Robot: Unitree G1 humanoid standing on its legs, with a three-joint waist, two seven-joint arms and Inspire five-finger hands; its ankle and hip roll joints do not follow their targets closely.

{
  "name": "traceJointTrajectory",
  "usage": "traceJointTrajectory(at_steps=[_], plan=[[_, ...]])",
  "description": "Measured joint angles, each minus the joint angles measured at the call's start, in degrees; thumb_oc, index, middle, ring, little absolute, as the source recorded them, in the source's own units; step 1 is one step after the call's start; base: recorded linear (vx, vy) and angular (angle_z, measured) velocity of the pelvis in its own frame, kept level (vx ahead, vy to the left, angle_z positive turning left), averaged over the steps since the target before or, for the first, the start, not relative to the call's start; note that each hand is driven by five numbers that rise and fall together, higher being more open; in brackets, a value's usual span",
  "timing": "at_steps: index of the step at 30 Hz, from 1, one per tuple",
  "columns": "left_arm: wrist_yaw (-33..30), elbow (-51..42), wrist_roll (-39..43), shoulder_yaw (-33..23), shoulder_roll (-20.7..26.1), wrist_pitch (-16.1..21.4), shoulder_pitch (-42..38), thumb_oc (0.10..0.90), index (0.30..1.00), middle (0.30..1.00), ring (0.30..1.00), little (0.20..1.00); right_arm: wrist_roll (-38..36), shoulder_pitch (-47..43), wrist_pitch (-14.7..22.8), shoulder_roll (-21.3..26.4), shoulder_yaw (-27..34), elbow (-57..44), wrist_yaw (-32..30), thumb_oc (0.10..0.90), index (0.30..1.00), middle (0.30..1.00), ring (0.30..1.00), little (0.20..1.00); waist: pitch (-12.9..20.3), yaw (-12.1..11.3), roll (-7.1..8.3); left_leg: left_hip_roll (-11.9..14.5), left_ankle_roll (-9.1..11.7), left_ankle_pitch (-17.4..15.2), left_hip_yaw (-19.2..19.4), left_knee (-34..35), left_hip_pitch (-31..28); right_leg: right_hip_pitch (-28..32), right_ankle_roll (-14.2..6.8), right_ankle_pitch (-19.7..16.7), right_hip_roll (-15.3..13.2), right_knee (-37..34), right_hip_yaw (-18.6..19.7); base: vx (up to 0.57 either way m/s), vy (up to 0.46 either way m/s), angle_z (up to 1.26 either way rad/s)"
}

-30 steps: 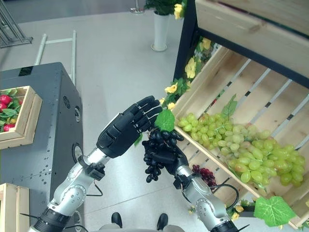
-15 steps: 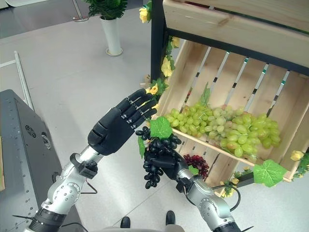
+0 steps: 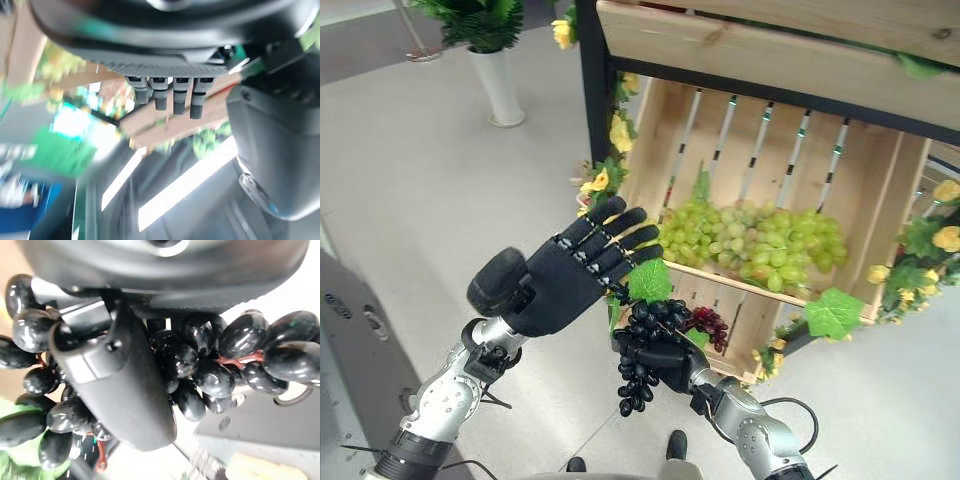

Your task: Pick up the fruits from the basket on one side to the basket on the other side

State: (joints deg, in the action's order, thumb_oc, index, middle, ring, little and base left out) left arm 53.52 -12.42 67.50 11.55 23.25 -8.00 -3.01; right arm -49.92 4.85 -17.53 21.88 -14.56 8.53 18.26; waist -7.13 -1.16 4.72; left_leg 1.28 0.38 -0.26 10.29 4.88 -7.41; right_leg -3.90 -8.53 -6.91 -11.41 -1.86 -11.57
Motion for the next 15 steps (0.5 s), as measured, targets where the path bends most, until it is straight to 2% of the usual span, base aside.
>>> traceJointTrajectory(at_steps=[3,5,8,11,13,15], plan=[[7.50,-0.13,0.07,3.25,0.31,-1.23,-1.44,0.800,0.900,0.900,0.900,0.900,0.02,-0.08,0.00,0.89,-0.33,0.51,0.41,0.400,0.300,0.300,0.300,0.300,0.01,0.01,0.02,1.57,1.10,-0.35,0.01,-0.01,-0.18,1.29,0.91,-1.66,2.57,-3.28,0.92,-0.01,-0.228,-0.19],[10.58,-1.01,-3.33,6.19,1.24,-1.58,-2.90,0.800,0.900,0.900,0.900,0.900,0.01,-0.73,-0.01,2.21,-1.59,0.50,0.62,0.400,0.300,0.300,0.300,0.300,0.03,0.16,-0.14,2.52,1.79,-0.66,-0.09,0.01,-0.96,1.62,1.14,-1.52,3.70,-3.31,2.17,0.03,-0.180,-0.25],[14.70,-3.08,-12.33,10.19,5.19,-2.93,-5.05,0.800,0.900,0.900,0.900,0.900,-0.01,-0.76,-0.09,4.42,-2.36,0.50,1.34,0.400,0.300,0.300,0.300,0.300,0.33,0.38,-0.72,3.48,2.72,-1.33,-0.15,0.21,-2.79,2.84,1.90,-1.02,5.06,-3.32,3.33,0.05,-0.121,-0.23],[15.47,-3.76,-20.94,11.31,11.06,-4.63,-4.74,0.800,0.900,0.900,0.900,0.900,-0.01,-0.74,-0.31,7.23,-2.35,0.46,1.35,0.400,0.300,0.300,0.300,0.300,1.05,1.07,-1.98,4.07,2.88,-1.45,-0.35,0.23,-2.66,2.92,2.26,-0.72,5.37,-3.53,3.34,0.05,-0.068,-0.04],[15.48,-3.25,-22.93,11.36,14.40,-5.01,-3.60,0.800,0.900,0.900,0.900,0.900,0.00,-0.53,-0.49,9.10,-2.31,0.46,1.35,0.400,0.300,0.300,0.300,0.300,1.63,1.22,-2.96,4.31,2.88,-1.45,-0.60,0.24,-2.49,2.92,2.34,-0.67,5.39,-3.55,3.12,0.03,-0.033,0.07],[15.51,-2.66,-22.92,11.18,15.86,-5.03,-2.45,0.800,0.900,0.900,0.900,0.900,0.05,-0.11,-0.57,10.20,-2.09,0.47,1.33,0.400,0.300,0.300,0.300,0.300,2.04,1.12,-3.65,4.29,2.92,-1.43,-0.77,0.22,-2.38,2.90,2.38,-0.65,5.37,-3.55,2.98,0.03,-0.028,0.06]])
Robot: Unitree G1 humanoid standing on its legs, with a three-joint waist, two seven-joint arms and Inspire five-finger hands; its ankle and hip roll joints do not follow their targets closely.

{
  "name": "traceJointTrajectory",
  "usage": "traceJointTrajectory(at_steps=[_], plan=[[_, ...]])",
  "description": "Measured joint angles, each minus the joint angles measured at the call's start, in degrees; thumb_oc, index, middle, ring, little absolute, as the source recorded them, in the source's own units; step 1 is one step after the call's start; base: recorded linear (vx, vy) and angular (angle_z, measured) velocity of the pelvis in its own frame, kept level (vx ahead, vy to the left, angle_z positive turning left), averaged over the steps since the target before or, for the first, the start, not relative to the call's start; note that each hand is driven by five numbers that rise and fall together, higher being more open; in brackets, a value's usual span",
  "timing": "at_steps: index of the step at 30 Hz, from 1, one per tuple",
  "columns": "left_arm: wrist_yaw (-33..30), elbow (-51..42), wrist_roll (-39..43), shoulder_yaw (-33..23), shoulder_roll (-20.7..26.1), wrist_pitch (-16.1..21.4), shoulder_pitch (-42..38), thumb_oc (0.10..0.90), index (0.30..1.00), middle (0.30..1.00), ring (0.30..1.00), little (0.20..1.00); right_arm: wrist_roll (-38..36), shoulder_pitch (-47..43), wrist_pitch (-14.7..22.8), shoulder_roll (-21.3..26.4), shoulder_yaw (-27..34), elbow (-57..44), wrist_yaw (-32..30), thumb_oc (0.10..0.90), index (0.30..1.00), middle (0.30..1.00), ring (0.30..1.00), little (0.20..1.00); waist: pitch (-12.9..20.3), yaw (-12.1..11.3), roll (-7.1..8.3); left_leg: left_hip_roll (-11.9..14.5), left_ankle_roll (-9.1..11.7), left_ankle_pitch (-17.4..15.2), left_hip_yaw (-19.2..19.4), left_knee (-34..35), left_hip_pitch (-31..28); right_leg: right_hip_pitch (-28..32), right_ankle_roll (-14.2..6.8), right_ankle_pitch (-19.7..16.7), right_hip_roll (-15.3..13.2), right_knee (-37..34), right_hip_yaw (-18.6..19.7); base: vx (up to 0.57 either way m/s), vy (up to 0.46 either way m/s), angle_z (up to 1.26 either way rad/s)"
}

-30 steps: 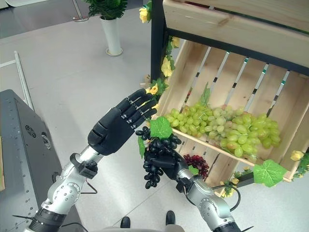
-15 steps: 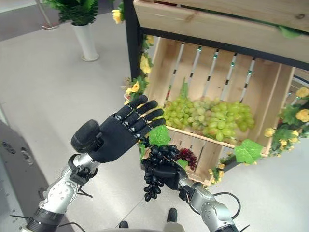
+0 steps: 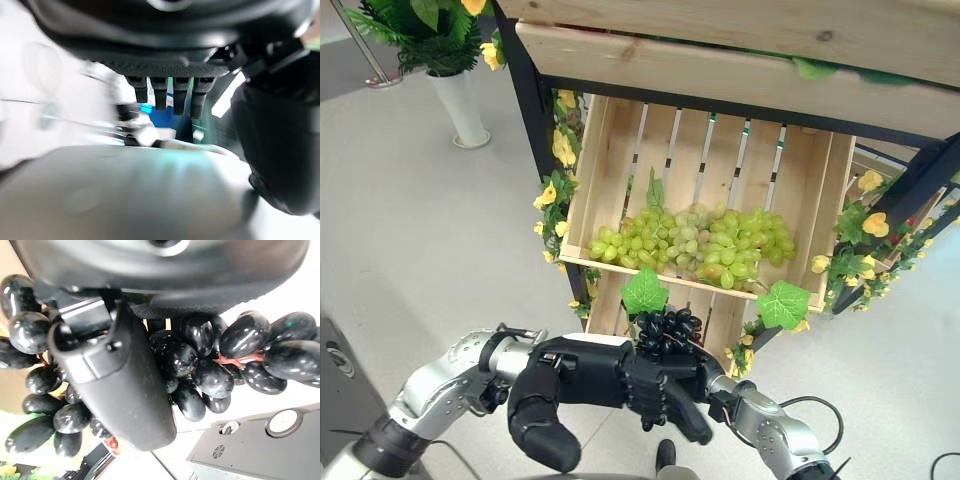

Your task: Pick up the fruits from the basket on one side to the basket on the other side

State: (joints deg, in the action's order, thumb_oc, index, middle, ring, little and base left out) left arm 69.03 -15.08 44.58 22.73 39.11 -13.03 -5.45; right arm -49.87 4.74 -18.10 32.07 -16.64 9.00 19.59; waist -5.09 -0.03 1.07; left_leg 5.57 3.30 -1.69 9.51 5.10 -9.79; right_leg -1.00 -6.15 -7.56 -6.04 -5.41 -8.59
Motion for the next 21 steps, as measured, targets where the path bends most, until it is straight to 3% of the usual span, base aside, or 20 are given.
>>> traceJointTrajectory(at_steps=[6,8,12,15,18,21], plan=[[3.59,0.00,-0.43,-0.60,-0.41,-4.10,1.48,0.800,0.900,0.900,0.900,0.900,2.33,0.27,0.05,0.22,0.14,2.67,-0.02,0.400,0.300,0.300,0.300,0.300,0.32,-0.91,-0.51,-0.25,0.03,0.05,-0.37,-0.01,0.37,-0.18,-0.02,0.00,-0.07,0.00,-0.28,0.00,0.001,0.01],[5.30,0.28,-4.52,-0.12,0.79,-5.33,1.44,0.800,0.900,0.900,0.900,0.900,2.78,0.27,0.05,0.37,0.13,3.91,-0.02,0.400,0.300,0.300,0.300,0.300,0.36,-0.79,-0.58,-0.33,0.13,0.17,-1.31,-0.01,0.95,-0.18,-0.03,-0.01,-0.21,0.01,-1.28,-0.03,0.010,0.18],[5.33,3.02,-15.81,2.69,5.41,-4.49,1.19,0.800,0.900,0.900,0.900,0.900,2.78,-0.02,0.31,2.21,0.04,4.68,-0.29,0.400,0.300,0.300,0.300,0.300,0.50,-1.02,-1.00,-0.29,0.31,0.35,-2.02,-0.02,1.63,-0.46,-0.01,0.02,-0.19,0.01,-1.93,-0.06,0.025,0.12],[4.17,5.08,-22.61,4.68,7.80,-3.65,0.71,0.800,0.900,0.900,0.900,0.900,2.80,-0.96,3.02,3.43,-0.13,6.24,-1.65,0.400,0.300,0.300,0.300,0.300,0.48,-0.99,-1.18,-0.51,0.21,0.95,-3.06,-0.02,3.43,-1.71,-0.03,-0.04,-0.57,0.08,-2.84,-0.11,0.025,0.17],[-0.16,7.55,-36.06,8.71,9.54,-0.56,-0.07,0.800,0.900,0.900,0.900,0.900,4.76,-4.42,4.98,3.50,-0.27,9.96,-3.44,0.400,0.300,0.300,0.300,0.300,0.08,-1.45,-1.64,-0.83,0.13,1.65,-3.58,-0.14,5.84,-3.78,-0.01,-0.60,-0.85,0.24,-3.13,-0.21,0.012,0.08],[-4.77,11.40,-44.23,9.66,11.14,-0.08,-0.57,0.800,0.900,0.900,0.900,0.900,5.14,-8.31,7.86,4.70,-0.25,11.07,-5.31,0.400,0.300,0.300,0.300,0.300,-3.43,-1.42,-2.19,-0.92,0.31,2.34,-4.45,-0.63,7.98,-5.58,0.29,-1.13,-1.06,0.25,-3.82,-0.17,0.001,0.15]])
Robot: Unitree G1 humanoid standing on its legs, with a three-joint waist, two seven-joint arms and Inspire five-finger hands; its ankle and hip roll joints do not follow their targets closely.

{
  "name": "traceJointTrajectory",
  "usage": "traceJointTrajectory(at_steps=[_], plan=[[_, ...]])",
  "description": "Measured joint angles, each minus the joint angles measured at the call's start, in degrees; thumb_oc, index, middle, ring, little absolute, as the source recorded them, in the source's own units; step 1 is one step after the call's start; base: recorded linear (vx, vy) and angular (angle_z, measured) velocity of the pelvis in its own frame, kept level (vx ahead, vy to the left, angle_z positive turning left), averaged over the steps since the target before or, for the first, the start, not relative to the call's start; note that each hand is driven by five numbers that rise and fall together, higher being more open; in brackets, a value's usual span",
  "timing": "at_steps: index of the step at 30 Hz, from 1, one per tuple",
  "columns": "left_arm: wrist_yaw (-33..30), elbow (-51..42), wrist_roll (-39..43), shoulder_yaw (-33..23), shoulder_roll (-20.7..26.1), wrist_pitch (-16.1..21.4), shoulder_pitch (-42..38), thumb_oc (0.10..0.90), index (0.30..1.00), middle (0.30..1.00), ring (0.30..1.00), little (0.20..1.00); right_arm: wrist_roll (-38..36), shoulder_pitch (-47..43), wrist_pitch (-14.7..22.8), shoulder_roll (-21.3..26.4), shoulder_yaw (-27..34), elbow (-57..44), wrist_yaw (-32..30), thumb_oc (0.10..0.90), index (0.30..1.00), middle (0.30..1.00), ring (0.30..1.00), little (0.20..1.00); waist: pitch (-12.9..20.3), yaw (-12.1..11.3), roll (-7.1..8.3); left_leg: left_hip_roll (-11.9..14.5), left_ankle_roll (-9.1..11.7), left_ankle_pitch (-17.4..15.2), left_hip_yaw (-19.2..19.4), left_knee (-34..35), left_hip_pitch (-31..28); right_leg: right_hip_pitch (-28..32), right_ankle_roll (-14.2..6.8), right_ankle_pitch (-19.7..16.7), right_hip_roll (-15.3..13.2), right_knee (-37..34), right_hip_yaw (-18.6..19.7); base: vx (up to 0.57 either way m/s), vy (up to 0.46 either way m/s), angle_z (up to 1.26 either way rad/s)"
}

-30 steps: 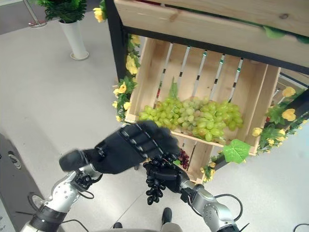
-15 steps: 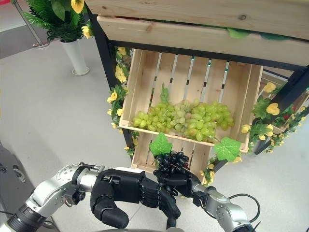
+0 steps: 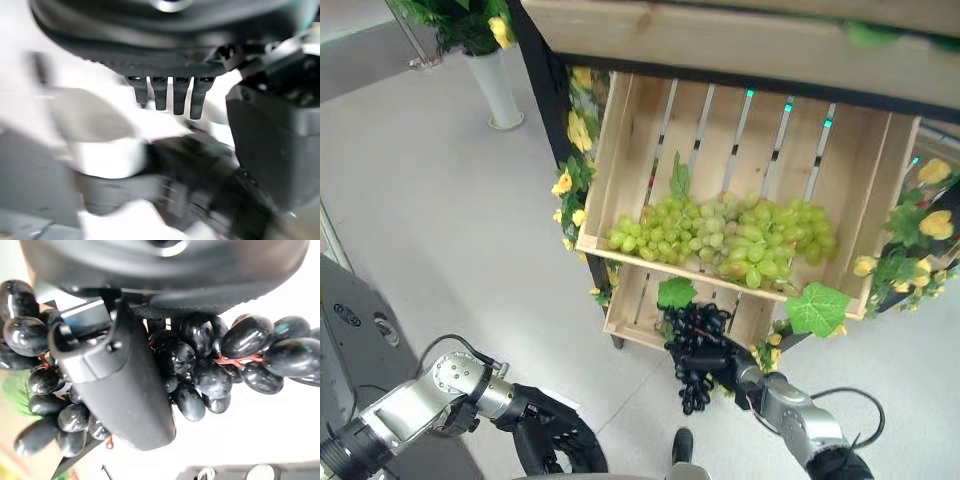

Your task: Pick up the fruits from the basket on one side to the basket on the other side

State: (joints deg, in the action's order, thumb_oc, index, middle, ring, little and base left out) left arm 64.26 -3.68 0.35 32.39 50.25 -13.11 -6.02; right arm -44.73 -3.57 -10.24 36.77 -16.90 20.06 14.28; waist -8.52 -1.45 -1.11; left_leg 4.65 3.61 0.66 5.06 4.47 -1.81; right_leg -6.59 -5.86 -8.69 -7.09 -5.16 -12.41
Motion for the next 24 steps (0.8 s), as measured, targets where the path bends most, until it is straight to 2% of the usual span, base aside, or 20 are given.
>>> traceJointTrajectory(at_steps=[6,8,11,14,16,18,21,24], plan=[[-13.68,6.91,-6.66,-0.17,0.72,0.43,-6.95,0.800,0.900,0.900,0.900,0.900,6.48,-11.96,3.05,2.58,-0.02,2.82,-4.46,0.400,0.300,0.300,0.300,0.300,-9.63,-1.36,-0.20,0.10,0.54,0.84,-1.96,-3.53,6.64,-4.01,1.31,-1.90,0.10,0.05,-1.07,-0.20,-0.006,0.15],[-21.84,11.74,-9.44,-0.26,-0.55,0.61,-11.07,0.800,0.900,0.900,0.900,0.900,10.48,-17.65,4.36,3.10,0.04,2.88,-7.38,0.400,0.300,0.300,0.300,0.300,-14.04,-1.25,-0.17,0.12,0.77,0.69,-2.93,-5.82,9.57,-5.42,1.74,-2.54,0.13,0.07,-1.20,-0.17,0.000,0.15],[-29.78,15.09,-9.61,-1.50,-2.12,0.79,-13.54,0.800,0.900,0.900,0.900,0.900,13.76,-22.31,5.70,3.25,0.27,3.28,-9.49,0.400,0.300,0.300,0.300,0.300,-17.53,-1.55,-0.26,0.15,1.00,-0.43,-3.33,-9.26,12.74,-7.15,1.99,-2.73,0.13,0.81,-1.32,-0.10,-0.002,0.07],[-36.55,18.26,-9.55,-1.24,-5.80,1.41,-15.42,0.800,0.900,0.900,0.900,0.900,17.51,-25.62,6.10,3.18,0.17,6.02,-11.12,0.400,0.300,0.300,0.300,0.300,-19.42,-2.81,-0.14,0.15,0.90,-1.89,-3.49,-12.43,14.59,-7.80,2.04,-2.71,0.07,1.54,-1.27,-0.05,-0.007,0.02],[-40.19,21.11,-9.59,-0.21,-7.57,3.59,-16.07,0.800,0.900,0.900,0.900,0.900,19.45,-27.16,6.20,3.15,-0.06,8.38,-11.74,0.400,0.300,0.300,0.300,0.300,-19.48,-3.13,-0.07,0.16,0.86,-2.54,-4.14,-13.94,15.40,-7.88,2.09,-2.66,0.04,2.02,-1.84,-0.03,-0.016,0.08],[-42.89,22.87,-9.67,1.13,-7.97,4.35,-16.72,0.800,0.900,0.900,0.900,0.900,22.15,-28.53,6.21,3.26,-0.16,9.19,-12.87,0.400,0.300,0.300,0.300,0.300,-19.72,-3.24,0.36,0.14,0.83,-2.85,-4.75,-14.98,16.08,-7.94,2.14,-2.61,0.00,2.41,-2.13,-0.02,-0.028,0.11],[-47.09,26.10,-10.44,1.25,-8.23,5.63,-16.55,0.800,0.900,0.900,0.900,0.900,22.28,-31.32,6.21,3.37,-0.15,9.19,-13.13,0.400,0.300,0.300,0.300,0.300,-20.33,-3.40,1.48,0.12,0.91,-3.22,-4.99,-16.54,17.03,-8.01,2.16,-2.60,0.03,2.43,-2.10,0.00,-0.011,0.02],[-51.21,27.43,-11.50,1.18,-8.46,6.59,-15.42,0.800,0.900,0.900,0.900,0.900,22.30,-32.74,6.26,3.76,-0.09,9.16,-13.13,0.400,0.300,0.300,0.300,0.300,-20.49,-3.77,1.82,0.10,0.83,-3.93,-5.49,-18.57,18.23,-8.15,2.16,-2.59,0.04,2.69,-2.28,0.04,-0.044,0.05]])
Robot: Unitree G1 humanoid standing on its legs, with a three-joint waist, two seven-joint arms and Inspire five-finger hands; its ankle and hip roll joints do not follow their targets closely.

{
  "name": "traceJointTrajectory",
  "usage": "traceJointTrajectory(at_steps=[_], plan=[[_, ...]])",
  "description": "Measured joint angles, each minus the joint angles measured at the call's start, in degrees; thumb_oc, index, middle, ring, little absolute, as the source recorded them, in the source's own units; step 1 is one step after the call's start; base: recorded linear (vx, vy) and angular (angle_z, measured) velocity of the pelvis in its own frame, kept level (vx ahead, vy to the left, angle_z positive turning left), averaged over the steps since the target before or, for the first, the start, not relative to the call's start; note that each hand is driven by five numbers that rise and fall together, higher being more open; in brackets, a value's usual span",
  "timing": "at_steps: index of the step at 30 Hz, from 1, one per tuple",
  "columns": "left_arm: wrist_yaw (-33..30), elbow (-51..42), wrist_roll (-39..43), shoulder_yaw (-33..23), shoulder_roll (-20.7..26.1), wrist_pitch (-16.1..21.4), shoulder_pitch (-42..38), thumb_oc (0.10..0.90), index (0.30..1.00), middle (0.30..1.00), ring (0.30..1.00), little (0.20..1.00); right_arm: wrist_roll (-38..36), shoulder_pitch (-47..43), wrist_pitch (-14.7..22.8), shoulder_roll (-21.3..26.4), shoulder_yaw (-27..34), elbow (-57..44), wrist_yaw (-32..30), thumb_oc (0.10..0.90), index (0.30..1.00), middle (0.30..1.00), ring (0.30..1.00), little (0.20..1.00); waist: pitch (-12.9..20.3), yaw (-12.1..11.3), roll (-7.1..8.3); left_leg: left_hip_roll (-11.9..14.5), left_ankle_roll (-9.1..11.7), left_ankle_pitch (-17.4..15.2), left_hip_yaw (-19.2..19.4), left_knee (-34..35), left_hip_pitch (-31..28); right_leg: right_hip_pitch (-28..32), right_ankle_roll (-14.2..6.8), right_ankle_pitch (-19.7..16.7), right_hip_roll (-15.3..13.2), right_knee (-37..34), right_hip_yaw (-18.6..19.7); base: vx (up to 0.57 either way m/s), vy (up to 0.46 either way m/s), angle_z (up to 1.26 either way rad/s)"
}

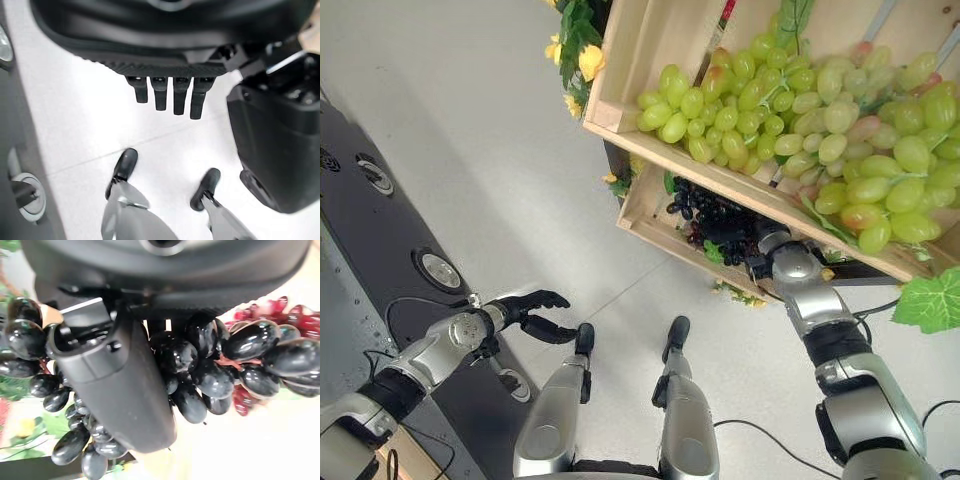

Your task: Pick up the fruits from the basket on one side to the basket on the other side

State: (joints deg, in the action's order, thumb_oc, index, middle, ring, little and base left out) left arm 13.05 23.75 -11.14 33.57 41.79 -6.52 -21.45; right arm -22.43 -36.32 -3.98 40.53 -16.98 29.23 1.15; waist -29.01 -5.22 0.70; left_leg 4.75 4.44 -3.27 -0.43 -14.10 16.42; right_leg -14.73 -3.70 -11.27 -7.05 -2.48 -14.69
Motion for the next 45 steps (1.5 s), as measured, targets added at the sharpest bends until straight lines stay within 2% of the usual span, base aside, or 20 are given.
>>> traceJointTrajectory(at_steps=[3,4,6,7,9,13,17,19,20,22,24,29,30,31,32,33,45], plan=[[-3.47,0.88,-0.12,-0.68,-0.41,1.10,1.54,0.800,0.900,0.900,0.900,0.900,0.03,0.05,-0.30,0.61,0.05,-0.39,0.01,0.400,0.300,0.300,0.300,0.300,-0.34,-0.55,0.72,-0.03,-0.06,-0.35,-0.30,-1.02,0.52,0.00,-0.01,0.00,0.05,0.09,-0.06,0.04,-0.094,0.05],[-4.78,1.24,-0.46,-1.66,-0.63,1.55,2.60,0.800,0.900,0.900,0.900,0.900,0.42,0.05,-0.77,1.00,0.06,-0.55,-0.01,0.400,0.300,0.300,0.300,0.300,-0.57,-0.61,1.40,-0.01,-0.02,-0.41,-0.55,-1.39,0.84,-0.01,-0.02,-0.01,0.14,0.09,-0.19,0.01,-0.086,0.08],[-5.87,1.94,-0.56,-2.00,-0.66,2.02,3.24,0.800,0.900,0.900,0.900,0.900,3.16,0.04,-1.26,1.35,0.30,-0.52,-0.57,0.400,0.300,0.300,0.300,0.300,-0.90,-0.70,2.49,-0.01,-0.01,-0.42,-0.87,-1.63,1.28,-0.14,-0.03,-0.01,0.18,0.10,-0.18,0.03,-0.072,0.07],[-6.02,2.61,-0.59,-2.02,-0.70,2.02,3.25,0.800,0.900,0.900,0.900,0.900,7.02,-0.03,-2.13,1.66,0.30,-0.84,-2.15,0.400,0.300,0.300,0.300,0.300,-1.12,-0.94,3.20,0.00,0.00,-0.46,-0.86,-1.90,1.57,-0.33,-0.03,-0.04,0.22,0.17,-0.15,0.03,-0.037,0.01],[-6.08,3.16,-0.75,-2.02,-0.71,2.02,3.35,0.800,0.900,0.900,0.900,0.900,10.90,-0.05,-3.45,1.75,0.40,-0.80,-4.82,0.400,0.300,0.300,0.300,0.300,-1.21,-1.43,3.83,0.04,-0.07,-0.88,-0.89,-2.71,2.14,-0.74,-0.05,-0.03,0.24,0.60,-0.07,0.04,-0.028,-0.01],[-6.36,3.24,-1.56,-2.01,-0.71,1.99,3.54,0.800,0.900,0.900,0.900,0.900,18.99,-0.08,-8.74,1.72,-0.53,-0.81,-6.77,0.400,0.300,0.300,0.300,0.300,-1.25,-2.13,3.91,0.06,-0.22,-1.38,-0.82,-3.60,2.44,-0.76,-0.08,-0.06,0.24,0.74,0.07,0.02,-0.002,-0.02],[-6.48,3.54,-1.74,-1.30,-0.75,1.99,2.94,0.800,0.900,0.900,0.900,0.900,28.41,-1.20,-9.74,1.74,-4.59,0.50,-10.12,0.400,0.300,0.300,0.300,0.300,-1.25,-2.14,3.91,0.07,-0.23,-1.39,-0.86,-4.16,2.41,-0.70,-0.07,-0.06,0.20,1.19,0.06,0.00,0.000,0.00],[-6.99,3.70,-1.66,-0.33,-0.80,1.99,2.20,0.800,0.900,0.900,0.900,0.900,30.39,-3.83,-9.75,1.68,-8.28,3.43,-11.93,0.400,0.300,0.300,0.300,0.300,-1.25,-2.19,3.90,0.03,-0.25,-1.41,-0.87,-4.55,2.42,-0.71,-0.08,-0.03,0.12,1.58,0.03,-0.02,0.005,-0.01],[-7.65,4.26,-1.56,0.84,-1.11,1.98,1.13,0.800,0.900,0.900,0.900,0.900,31.60,-7.10,-9.82,1.62,-12.73,7.53,-13.76,0.400,0.300,0.300,0.300,0.300,-1.25,-2.42,3.90,-0.02,-0.26,-1.42,-0.86,-4.99,2.55,-0.72,-0.07,-0.02,0.06,1.65,0.00,-0.04,0.006,-0.01],[-8.47,4.57,-1.51,2.09,-1.98,1.97,-0.49,0.800,0.900,0.900,0.900,0.900,33.34,-9.69,-10.17,1.44,-15.77,10.86,-15.22,0.400,0.300,0.300,0.300,0.300,-1.25,-2.92,3.89,-0.13,-0.46,-1.52,-1.27,-5.43,3.33,-0.94,-0.07,0.33,0.00,1.65,-0.05,-0.03,0.004,0.07],[-8.73,4.60,-1.45,3.26,-2.72,1.99,-1.49,0.800,0.900,0.900,0.900,0.900,33.34,-11.40,-10.14,1.09,-17.75,13.96,-16.87,0.400,0.300,0.300,0.300,0.300,-1.26,-3.71,3.87,-0.31,-0.49,-1.52,-1.46,-5.63,3.61,-1.02,-0.09,0.36,-0.13,1.64,-0.21,-0.04,0.008,0.09],[-8.93,4.53,-0.11,5.49,-2.83,1.99,-1.84,0.800,0.900,0.900,0.900,0.900,32.74,-15.16,-9.63,-0.74,-17.71,18.99,-20.15,0.400,0.300,0.300,0.300,0.300,-1.31,-4.13,3.77,-1.24,-0.87,-1.27,-1.95,-5.67,5.45,-3.32,-0.18,0.47,-1.02,3.01,-0.37,-0.04,0.027,0.03],[-8.93,4.64,0.12,5.54,-2.91,2.00,-1.84,0.800,0.900,0.900,0.900,0.900,32.50,-15.45,-9.53,-0.80,-17.70,19.30,-20.16,0.419,0.328,0.328,0.328,0.328,-1.32,-4.36,3.75,-1.23,-0.61,-1.08,-2.00,-5.78,5.48,-3.45,-0.11,0.47,-0.97,3.01,-0.33,-0.03,0.038,0.02],[-9.07,4.90,0.22,5.55,-3.20,2.01,-1.88,0.800,0.900,0.900,0.900,0.900,31.37,-15.95,-9.21,-0.81,-17.70,19.88,-20.32,0.508,0.462,0.462,0.462,0.462,-1.40,-4.75,3.60,-1.17,-0.59,-1.07,-2.13,-5.64,5.48,-3.49,-0.22,0.25,-0.88,3.02,-0.32,-0.03,0.034,0.02],[-9.30,5.05,0.23,5.55,-3.37,2.00,-1.92,0.800,0.900,0.900,0.900,0.900,30.50,-16.34,-9.11,-0.81,-17.69,20.25,-20.41,0.681,0.721,0.721,0.721,0.721,-1.45,-4.94,3.49,-1.16,-0.59,-1.07,-2.16,-5.55,5.47,-3.51,-0.32,0.17,-0.86,3.02,-0.34,-0.03,0.047,0.02],[-9.57,5.06,0.28,5.59,-3.47,2.01,-1.93,0.800,0.900,0.900,0.900,0.900,28.87,-16.96,-8.74,-0.82,-17.67,20.83,-20.68,0.800,0.900,0.900,0.900,0.900,-1.45,-5.14,3.38,-1.17,-0.59,-1.07,-2.16,-5.39,5.46,-3.54,-0.33,0.16,-0.88,3.01,-0.37,-0.03,0.050,0.02],[-10.71,5.62,2.50,5.64,-3.63,2.01,-3.07,0.800,0.900,0.900,0.900,0.900,19.22,-17.46,-6.53,-2.30,-14.60,22.14,-23.56,0.800,0.900,0.900,0.900,0.900,-1.36,-5.13,2.52,-1.77,-0.78,-0.62,-2.08,-5.35,4.61,-3.18,-0.26,0.41,-1.50,3.80,-0.16,-0.01,0.021,0.00]])
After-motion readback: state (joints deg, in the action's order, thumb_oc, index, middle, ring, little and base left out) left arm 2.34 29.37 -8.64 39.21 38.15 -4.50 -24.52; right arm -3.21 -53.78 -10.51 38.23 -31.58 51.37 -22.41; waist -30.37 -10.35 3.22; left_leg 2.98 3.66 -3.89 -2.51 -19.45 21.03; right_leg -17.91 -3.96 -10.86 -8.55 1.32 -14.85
